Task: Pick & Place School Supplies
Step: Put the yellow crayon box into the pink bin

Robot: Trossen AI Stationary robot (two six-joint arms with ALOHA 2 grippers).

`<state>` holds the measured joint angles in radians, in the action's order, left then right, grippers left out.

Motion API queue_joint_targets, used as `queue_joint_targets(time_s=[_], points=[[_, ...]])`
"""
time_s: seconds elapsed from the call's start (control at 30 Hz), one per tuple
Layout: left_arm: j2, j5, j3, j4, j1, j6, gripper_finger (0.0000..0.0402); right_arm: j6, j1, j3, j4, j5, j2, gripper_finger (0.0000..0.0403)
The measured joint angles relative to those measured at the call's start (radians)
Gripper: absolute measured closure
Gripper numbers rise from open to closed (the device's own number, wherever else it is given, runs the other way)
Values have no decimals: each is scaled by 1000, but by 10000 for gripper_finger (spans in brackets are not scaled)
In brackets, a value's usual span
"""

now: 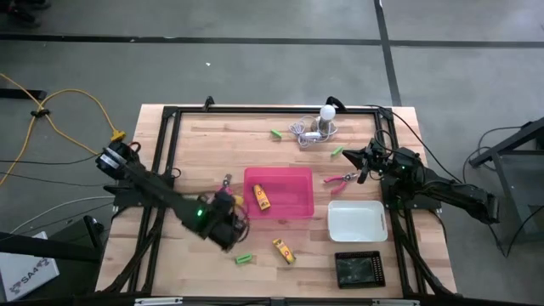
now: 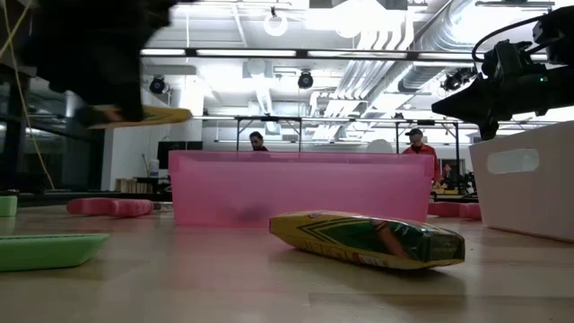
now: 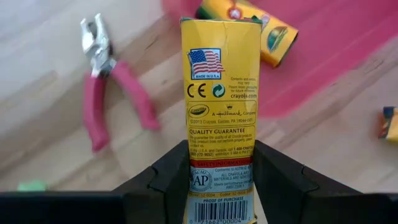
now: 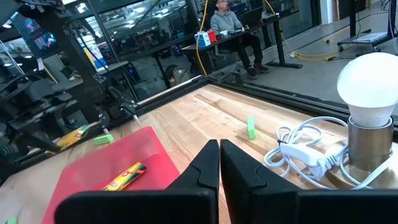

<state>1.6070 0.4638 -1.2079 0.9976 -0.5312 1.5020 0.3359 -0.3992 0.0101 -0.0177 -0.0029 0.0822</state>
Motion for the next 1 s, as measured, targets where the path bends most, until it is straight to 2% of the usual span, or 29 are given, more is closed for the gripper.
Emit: queue_joint_targets(time_s=[0.43,0.77,1.0], points=[[-7,-232,0,-294,352,-606,247,0,0,0,0,0,0,400],[27,-368,-2,-390,502,-815,247,0,0,0,0,0,0,400],[80,-394,-34,-446,533,-931,247,0,0,0,0,0,0,400]])
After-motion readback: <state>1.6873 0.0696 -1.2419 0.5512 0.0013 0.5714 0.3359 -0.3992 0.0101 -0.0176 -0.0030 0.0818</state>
